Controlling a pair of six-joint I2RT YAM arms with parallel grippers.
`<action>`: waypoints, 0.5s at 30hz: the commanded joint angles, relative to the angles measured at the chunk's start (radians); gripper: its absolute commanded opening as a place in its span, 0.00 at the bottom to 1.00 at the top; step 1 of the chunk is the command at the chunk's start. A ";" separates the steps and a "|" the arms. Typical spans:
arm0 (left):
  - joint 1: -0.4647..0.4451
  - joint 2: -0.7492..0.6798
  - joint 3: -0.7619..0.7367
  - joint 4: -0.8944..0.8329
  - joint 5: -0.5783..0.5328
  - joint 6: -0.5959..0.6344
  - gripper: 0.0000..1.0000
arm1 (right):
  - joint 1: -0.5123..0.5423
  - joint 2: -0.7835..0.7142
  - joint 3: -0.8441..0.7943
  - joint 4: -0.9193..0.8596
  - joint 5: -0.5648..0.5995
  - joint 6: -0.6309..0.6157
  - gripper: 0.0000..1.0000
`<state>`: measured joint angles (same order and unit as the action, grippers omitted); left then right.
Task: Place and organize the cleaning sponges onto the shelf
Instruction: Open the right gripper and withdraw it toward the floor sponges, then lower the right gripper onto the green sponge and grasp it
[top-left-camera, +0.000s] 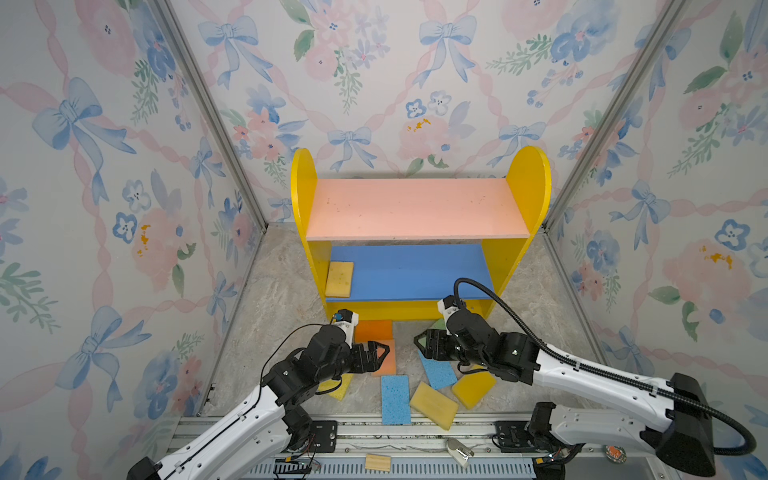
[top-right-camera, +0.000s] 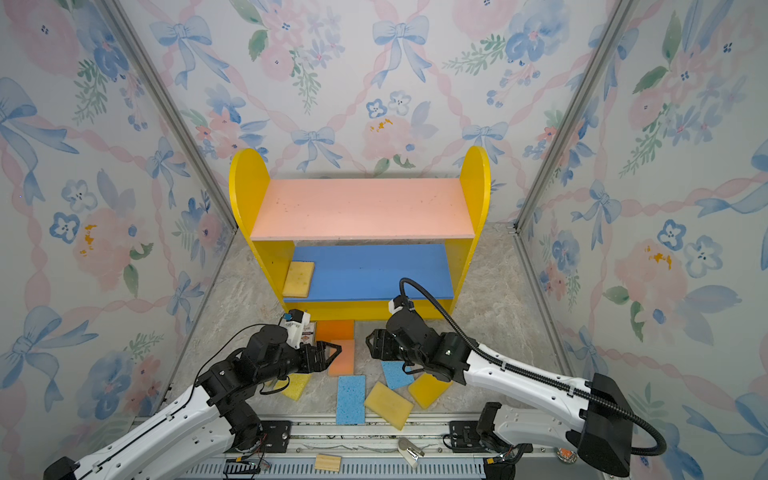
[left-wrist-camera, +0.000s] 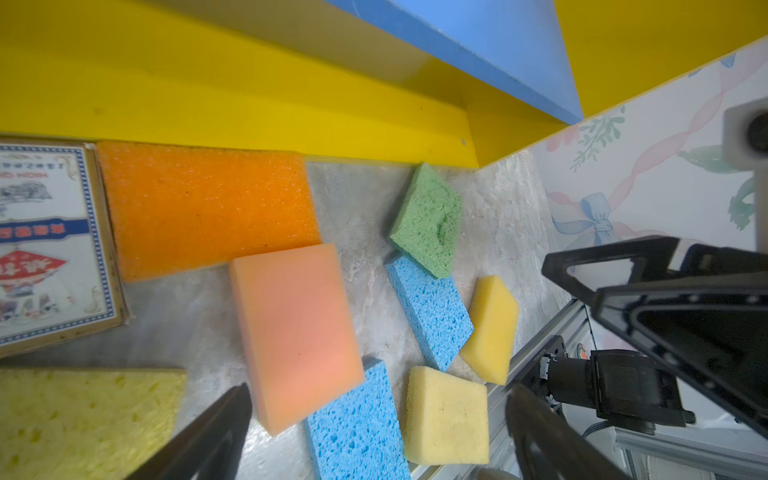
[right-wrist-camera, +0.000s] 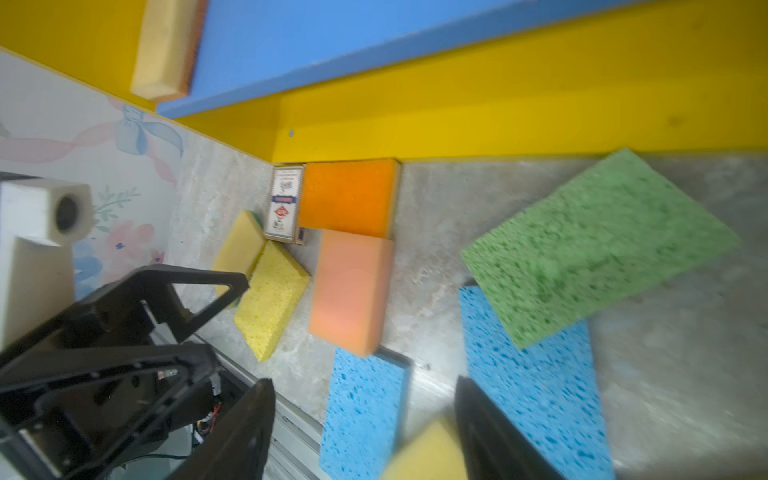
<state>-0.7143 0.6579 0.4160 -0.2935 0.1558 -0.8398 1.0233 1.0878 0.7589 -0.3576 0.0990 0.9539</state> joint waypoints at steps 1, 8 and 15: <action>-0.006 -0.013 -0.053 0.149 0.028 -0.036 0.97 | -0.058 -0.089 -0.130 -0.014 0.023 0.140 0.71; -0.004 -0.050 -0.123 0.225 0.032 -0.067 0.98 | -0.243 -0.186 -0.313 0.157 -0.085 0.213 0.68; -0.003 -0.042 -0.137 0.267 0.035 -0.073 0.98 | -0.339 -0.075 -0.386 0.373 -0.168 0.219 0.67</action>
<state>-0.7143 0.5934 0.2893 -0.0772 0.1810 -0.9028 0.7040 0.9710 0.4026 -0.1215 -0.0185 1.1522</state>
